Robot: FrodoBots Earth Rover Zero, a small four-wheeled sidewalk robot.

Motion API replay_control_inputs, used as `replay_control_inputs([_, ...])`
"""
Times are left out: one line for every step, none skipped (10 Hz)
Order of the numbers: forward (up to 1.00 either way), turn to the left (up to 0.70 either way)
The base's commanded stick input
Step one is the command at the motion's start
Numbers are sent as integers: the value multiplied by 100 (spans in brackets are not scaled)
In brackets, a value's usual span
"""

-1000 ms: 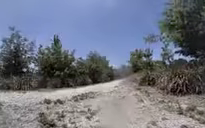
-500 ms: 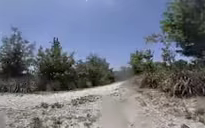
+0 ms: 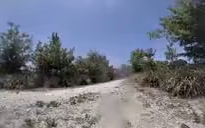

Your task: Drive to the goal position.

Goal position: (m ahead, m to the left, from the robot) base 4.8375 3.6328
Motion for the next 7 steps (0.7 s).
replay_control_inputs([30,53])
replay_control_inputs([30,0])
replay_control_inputs([30,0])
replay_control_inputs([30,0])
replay_control_inputs([30,0])
replay_control_inputs([30,0])
replay_control_inputs([30,0])
